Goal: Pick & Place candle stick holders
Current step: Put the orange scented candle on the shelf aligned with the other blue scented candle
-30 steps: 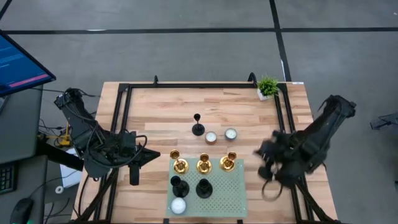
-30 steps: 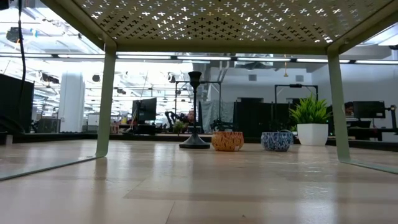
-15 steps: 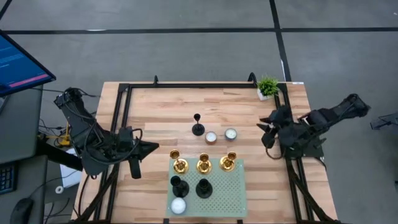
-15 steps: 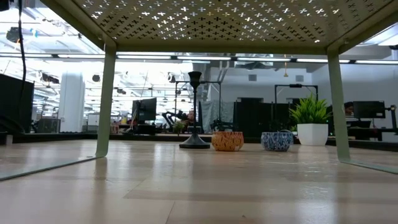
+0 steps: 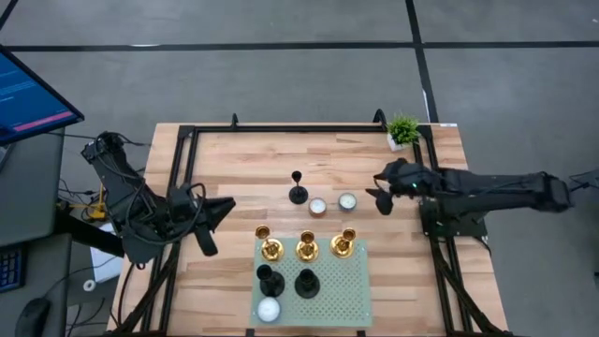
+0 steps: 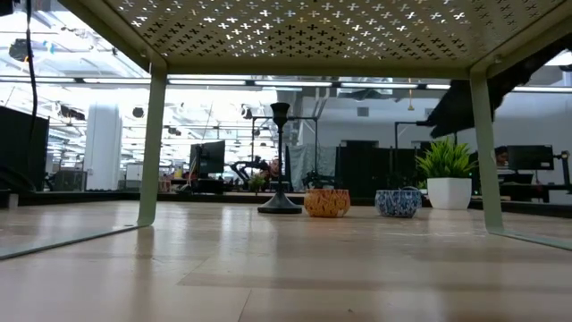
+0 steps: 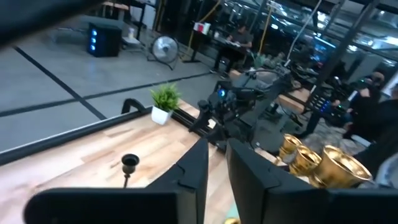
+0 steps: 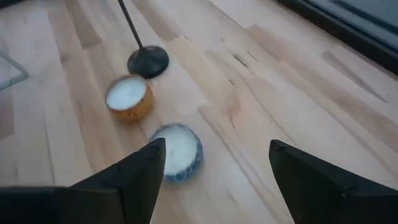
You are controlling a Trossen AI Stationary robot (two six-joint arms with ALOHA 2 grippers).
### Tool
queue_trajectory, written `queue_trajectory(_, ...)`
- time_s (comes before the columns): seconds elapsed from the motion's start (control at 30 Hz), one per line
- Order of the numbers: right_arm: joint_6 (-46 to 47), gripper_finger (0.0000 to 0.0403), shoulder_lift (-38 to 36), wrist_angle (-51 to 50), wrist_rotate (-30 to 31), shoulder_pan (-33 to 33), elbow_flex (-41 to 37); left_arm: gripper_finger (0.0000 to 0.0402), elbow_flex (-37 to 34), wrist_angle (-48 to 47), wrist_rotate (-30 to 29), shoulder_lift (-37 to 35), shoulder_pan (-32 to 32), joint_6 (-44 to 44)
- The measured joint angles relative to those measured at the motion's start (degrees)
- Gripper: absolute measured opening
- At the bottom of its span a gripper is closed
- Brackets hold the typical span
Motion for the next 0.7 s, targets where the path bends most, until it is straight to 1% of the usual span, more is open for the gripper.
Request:
queue_trajectory(0.17, -6.75, 0.0277, 6.96, 6.36, -13.16, -9.84, -0.20, 0.0085, 0.00, 0.17, -1.54, 0.00, 0.02, 0.07)
queue_trajectory(0.23, -8.58, 0.0277, 10.26, 9.28, -18.22, -12.65, -0.20, 0.0094, 0.00, 0.24, -1.52, 0.02, 0.02, -0.04)
queue_trajectory(0.3, -10.61, 0.0277, 13.59, 11.68, -21.86, -14.49, -0.20, 0.0102, 0.00, 0.54, -1.54, 0.02, 0.02, -0.18)
queue_trajectory(0.47, -15.34, 0.0286, 21.89, 15.80, -25.26, -15.72, 1.50, 0.0120, 0.00, 1.23, -1.52, 0.04, 0.00, -0.24)
queue_trajectory(0.6, -18.44, 0.0313, 28.11, 16.18, -27.87, -15.05, 6.31, 0.0131, 0.00, 1.47, -1.53, 0.04, 0.02, -0.26)
queue_trajectory(0.7, -21.00, 0.0338, 32.41, 16.19, -28.05, -13.55, 10.57, 0.0136, 0.00, 1.72, -1.52, 0.04, 0.02, -0.26)
